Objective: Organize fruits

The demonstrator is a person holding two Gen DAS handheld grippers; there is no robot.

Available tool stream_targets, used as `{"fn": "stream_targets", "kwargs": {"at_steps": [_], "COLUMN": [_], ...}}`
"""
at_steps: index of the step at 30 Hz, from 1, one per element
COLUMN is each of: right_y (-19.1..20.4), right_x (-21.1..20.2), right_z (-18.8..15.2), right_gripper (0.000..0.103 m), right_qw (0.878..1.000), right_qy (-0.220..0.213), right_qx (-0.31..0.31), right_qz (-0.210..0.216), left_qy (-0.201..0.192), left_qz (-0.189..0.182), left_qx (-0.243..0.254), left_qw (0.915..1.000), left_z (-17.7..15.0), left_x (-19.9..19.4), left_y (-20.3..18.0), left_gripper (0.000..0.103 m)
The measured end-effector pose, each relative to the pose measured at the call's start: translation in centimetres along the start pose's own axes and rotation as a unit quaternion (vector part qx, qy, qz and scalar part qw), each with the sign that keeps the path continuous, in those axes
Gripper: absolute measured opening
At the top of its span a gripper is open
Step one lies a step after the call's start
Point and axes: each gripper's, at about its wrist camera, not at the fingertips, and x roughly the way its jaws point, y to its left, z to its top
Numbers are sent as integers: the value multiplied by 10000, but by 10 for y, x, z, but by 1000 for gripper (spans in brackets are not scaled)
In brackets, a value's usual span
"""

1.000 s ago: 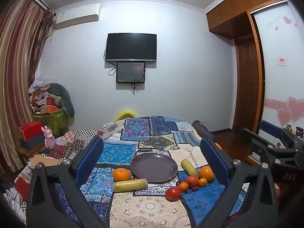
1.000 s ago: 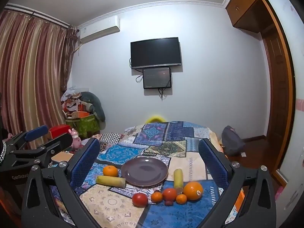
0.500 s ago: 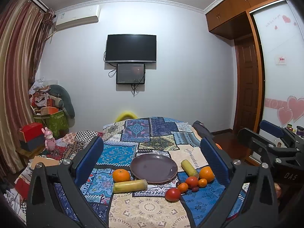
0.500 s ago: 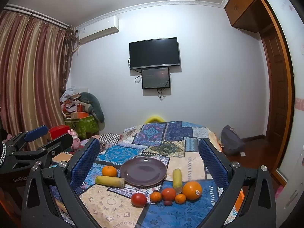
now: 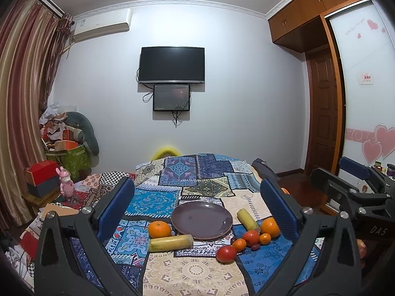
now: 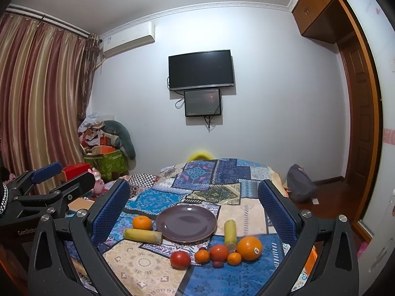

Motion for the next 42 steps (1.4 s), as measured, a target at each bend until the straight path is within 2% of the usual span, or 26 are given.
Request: {"fn": "stream_targets", "kwargs": {"at_steps": [42], "right_y": [2], "right_x": [2], "right_z": [-4], "right_gripper": [103], "right_qw": [10000], "right_qy": [9], "right_qx": [49], "right_qz": [-8], "left_qy": [-14], "left_qz": [35], "left_qx": [-37], "left_qw": [10000], "left_z": [-4], "left_x": [1], "left_y": [2], "left_gripper": [103]}}
